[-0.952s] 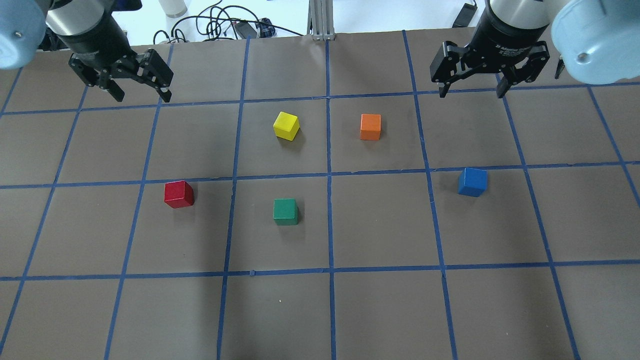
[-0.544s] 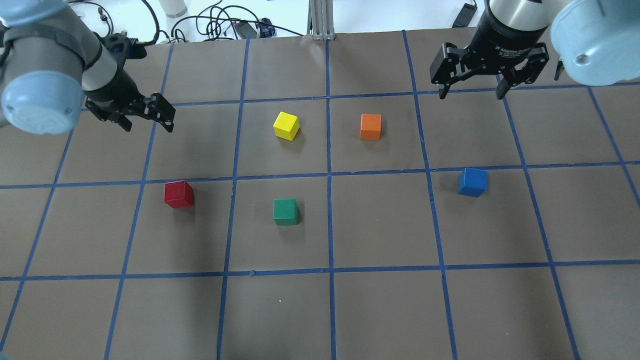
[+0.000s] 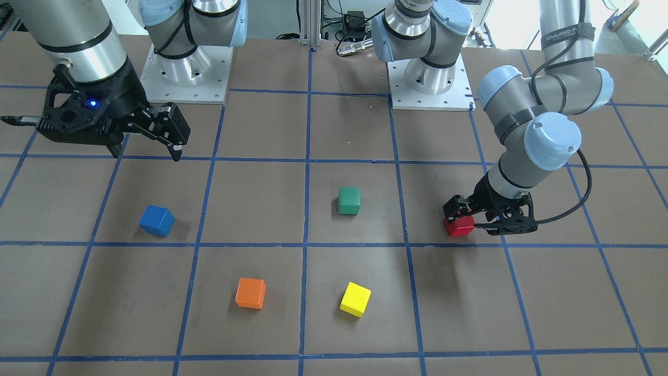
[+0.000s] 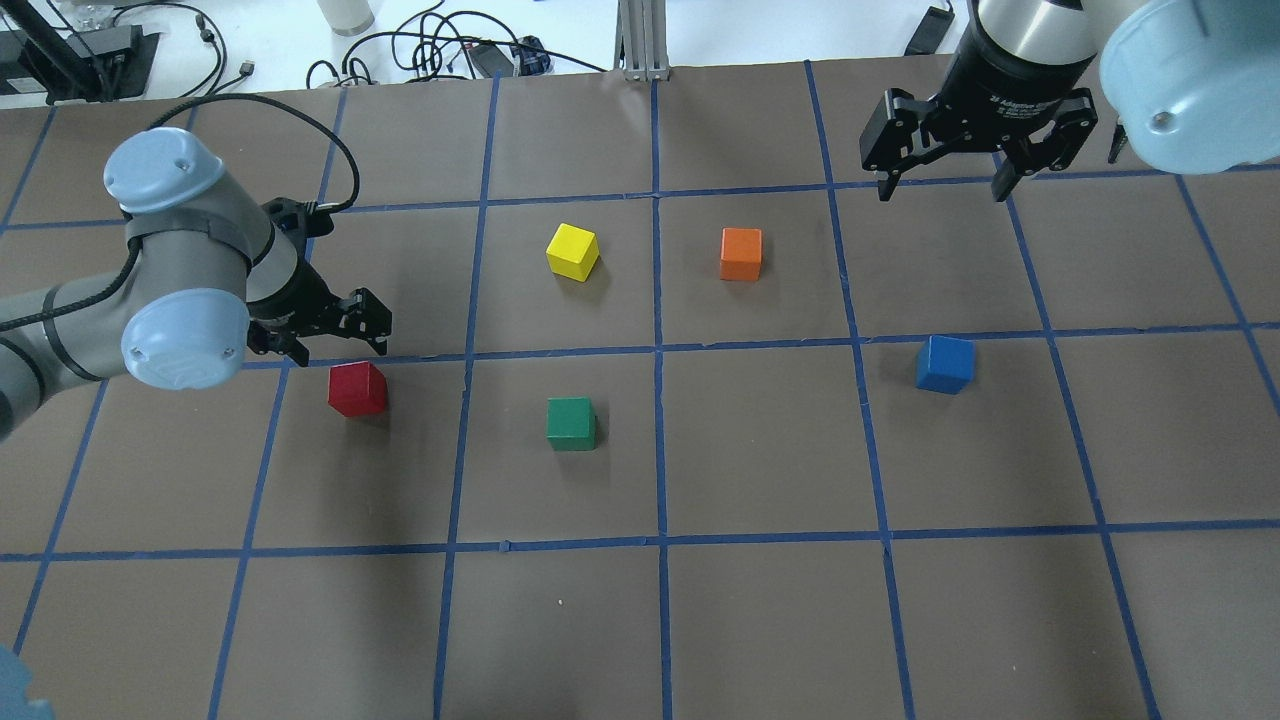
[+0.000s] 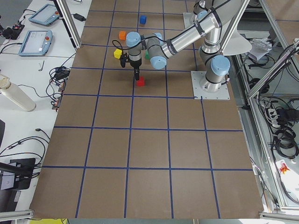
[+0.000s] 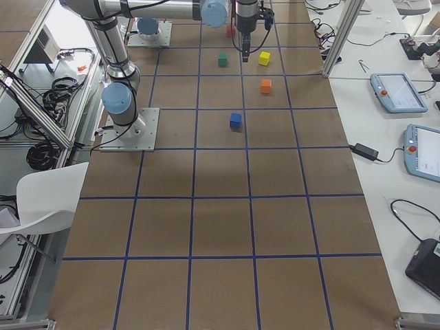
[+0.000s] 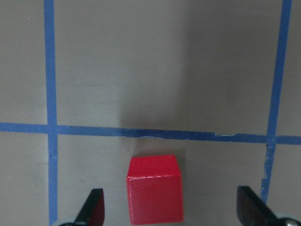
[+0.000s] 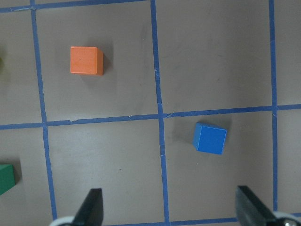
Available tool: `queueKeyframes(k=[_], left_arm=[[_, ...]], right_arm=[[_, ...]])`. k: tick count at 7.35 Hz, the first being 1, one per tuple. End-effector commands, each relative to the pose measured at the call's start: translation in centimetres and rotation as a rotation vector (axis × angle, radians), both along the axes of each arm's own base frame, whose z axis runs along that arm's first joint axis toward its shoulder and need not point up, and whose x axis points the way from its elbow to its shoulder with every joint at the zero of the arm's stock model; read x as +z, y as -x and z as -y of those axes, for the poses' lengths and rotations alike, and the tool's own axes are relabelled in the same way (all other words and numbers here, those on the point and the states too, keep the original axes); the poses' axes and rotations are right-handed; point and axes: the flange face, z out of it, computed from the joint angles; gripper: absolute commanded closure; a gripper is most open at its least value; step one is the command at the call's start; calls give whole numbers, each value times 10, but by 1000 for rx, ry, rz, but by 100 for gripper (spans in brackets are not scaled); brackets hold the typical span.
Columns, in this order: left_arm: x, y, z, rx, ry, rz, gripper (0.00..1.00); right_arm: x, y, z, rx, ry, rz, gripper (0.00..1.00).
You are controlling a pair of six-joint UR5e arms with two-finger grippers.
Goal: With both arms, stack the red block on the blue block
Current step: 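Lower the left gripper onto the red cube and close on it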
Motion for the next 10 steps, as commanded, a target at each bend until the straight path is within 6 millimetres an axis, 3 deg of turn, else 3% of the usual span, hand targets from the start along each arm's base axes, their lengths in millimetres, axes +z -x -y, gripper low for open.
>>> queueKeyframes(k=[1,3,4,5,6,7,8,10], left_arm=[[-38,5,-18,14,-7,1,0],[-44,1,-18,11,-24,26,0],[-42,-3,-16,7,-18,56,13],[-43,-5,-15,0,-17,77,43],[-43,-5,-15,-3,-18,89,66],[-42,-7,-14,5,-21,115,80],[-39,-5,-13,4,-13,117,88],[17,20,21,-51,69,129,88]], right_arm=[[0,0,0,-1,-1,-1,0],[1,0,-1,-2,0,-1,0],[1,0,-1,-4,0,-1,0],[1,0,-1,-3,0,0,0],[1,0,-1,-5,0,0,0],[1,0,-1,-4,0,-1,0],[1,0,-1,-7,0,0,0],[1,0,-1,-7,0,0,0]])
